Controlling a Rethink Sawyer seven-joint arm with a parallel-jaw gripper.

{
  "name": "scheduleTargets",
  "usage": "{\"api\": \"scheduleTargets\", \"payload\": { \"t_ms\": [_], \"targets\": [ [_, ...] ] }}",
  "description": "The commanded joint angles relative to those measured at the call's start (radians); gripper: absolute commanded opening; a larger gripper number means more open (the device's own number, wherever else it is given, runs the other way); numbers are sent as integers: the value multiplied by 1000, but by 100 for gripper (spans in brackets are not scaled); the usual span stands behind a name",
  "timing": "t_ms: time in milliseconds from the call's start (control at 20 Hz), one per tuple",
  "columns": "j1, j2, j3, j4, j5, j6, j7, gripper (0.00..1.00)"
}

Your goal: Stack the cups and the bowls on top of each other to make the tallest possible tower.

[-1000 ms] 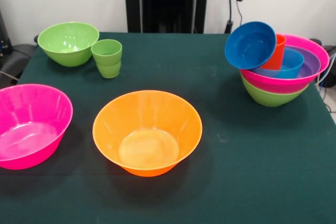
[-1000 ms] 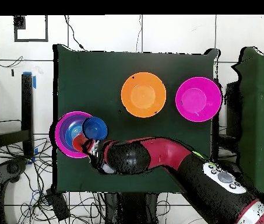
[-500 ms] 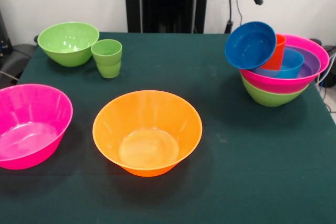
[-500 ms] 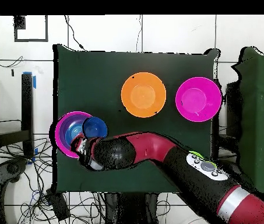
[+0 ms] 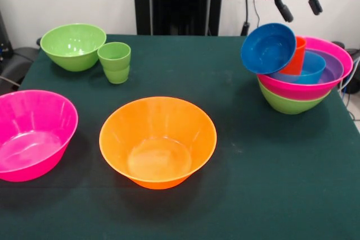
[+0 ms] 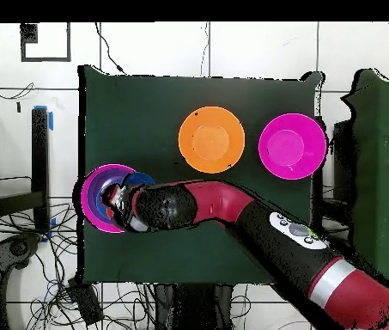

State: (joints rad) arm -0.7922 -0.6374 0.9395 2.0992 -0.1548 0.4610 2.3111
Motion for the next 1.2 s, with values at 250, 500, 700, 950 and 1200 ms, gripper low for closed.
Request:
{"api": "scheduleTargets", "payload": {
  "t_ms": [250, 500, 700, 950, 1200],
  "targets": [
    [16, 30, -62, -101, -51, 93, -88, 100],
    [-24, -75, -7, -47, 5, 191, -70, 100],
    [-36, -93, 19, -36, 23, 230, -67, 100],
    [-41, -101, 43, -26, 40, 240, -51, 100],
    [-14, -38, 3, -80, 6, 221, -71, 100]
  ]
}}
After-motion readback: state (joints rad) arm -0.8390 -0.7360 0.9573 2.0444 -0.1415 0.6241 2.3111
